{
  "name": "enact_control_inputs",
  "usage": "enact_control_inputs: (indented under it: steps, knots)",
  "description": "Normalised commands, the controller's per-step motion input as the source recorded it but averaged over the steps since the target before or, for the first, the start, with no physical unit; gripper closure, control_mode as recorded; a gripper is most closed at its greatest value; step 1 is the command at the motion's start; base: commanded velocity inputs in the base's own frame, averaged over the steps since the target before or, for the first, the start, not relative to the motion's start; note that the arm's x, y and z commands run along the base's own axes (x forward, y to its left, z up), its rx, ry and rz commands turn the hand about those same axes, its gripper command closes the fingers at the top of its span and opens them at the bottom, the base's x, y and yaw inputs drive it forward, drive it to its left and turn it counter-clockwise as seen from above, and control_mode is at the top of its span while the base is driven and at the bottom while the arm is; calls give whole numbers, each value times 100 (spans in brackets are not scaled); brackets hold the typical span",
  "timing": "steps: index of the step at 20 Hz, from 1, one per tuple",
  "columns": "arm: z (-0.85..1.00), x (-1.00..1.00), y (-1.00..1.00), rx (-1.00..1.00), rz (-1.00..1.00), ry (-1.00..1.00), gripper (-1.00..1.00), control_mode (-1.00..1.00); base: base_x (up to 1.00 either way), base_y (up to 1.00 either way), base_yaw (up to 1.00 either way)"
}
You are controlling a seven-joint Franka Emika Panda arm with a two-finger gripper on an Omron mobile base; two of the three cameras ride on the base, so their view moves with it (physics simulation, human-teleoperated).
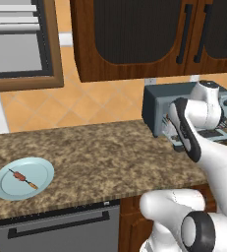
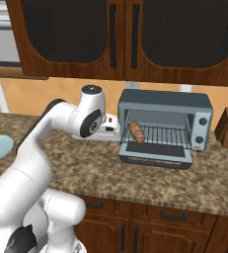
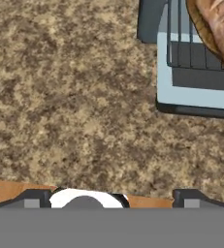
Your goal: Pick up the kebab skewer and baguette bread, and place them inside the toaster oven. Close the toaster oven door and start by setting the timer.
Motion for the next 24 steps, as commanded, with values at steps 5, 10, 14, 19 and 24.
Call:
enact_control_inputs:
  steps: [5, 10, 14, 19, 24]
  knots:
    - [0, -32, 100, -10, 2, -5, -100, -100, 0, 0, 0]
    - [1, -8, 100, -10, 2, -7, -100, -100, 0, 0, 0]
    - [1, 0, 100, -8, 3, -2, -100, -100, 0, 0, 0]
    - [0, 1, 100, -1, 0, 0, -100, -100, 0, 0, 0]
    - [0, 7, 100, 1, 0, 0, -100, -100, 0, 0, 0]
